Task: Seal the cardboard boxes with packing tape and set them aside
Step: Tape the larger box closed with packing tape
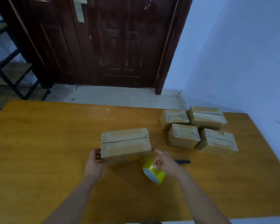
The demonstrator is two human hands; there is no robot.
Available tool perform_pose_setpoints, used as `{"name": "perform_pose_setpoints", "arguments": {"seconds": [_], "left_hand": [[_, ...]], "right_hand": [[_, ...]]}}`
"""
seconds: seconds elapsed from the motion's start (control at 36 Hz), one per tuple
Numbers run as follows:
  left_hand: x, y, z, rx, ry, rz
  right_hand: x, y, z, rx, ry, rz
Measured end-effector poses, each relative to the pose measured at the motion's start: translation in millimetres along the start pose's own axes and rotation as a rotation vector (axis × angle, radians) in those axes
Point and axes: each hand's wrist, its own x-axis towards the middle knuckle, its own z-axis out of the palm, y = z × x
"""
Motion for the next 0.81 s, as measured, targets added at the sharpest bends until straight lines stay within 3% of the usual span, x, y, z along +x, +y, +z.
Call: {"name": "perform_pose_setpoints", "arguments": {"seconds": [0.11,0.22,0.33,0.47,0.53,0.64,0.81], "left_hand": [[11,7,-8,-0.046,0.185,-0.019],[20,53,-17,-0.028,0.309,0.206],[15,120,-15,-0.037,0.132,0.462],[-13,203,5,0.052,-0.455,0.691],[-18,223,17,0.16,-0.592,0.725],[-20,248,30,0.326,-0.483,0.856],[-20,265,33,0.239,-0.383,0.815]], "right_hand": [[-15,4,-10,0.06,0.036,-0.038],[-34,-7,-36,0.133,0.108,-0.12],[-44,-34,-71,0.251,0.208,-0.179],[-43,-66,-108,0.278,0.335,-0.242],[-39,-75,-120,0.232,0.409,-0.272],[-39,-91,-140,0.258,0.469,-0.292],[-40,-107,-156,0.243,0.573,-0.328]]}}
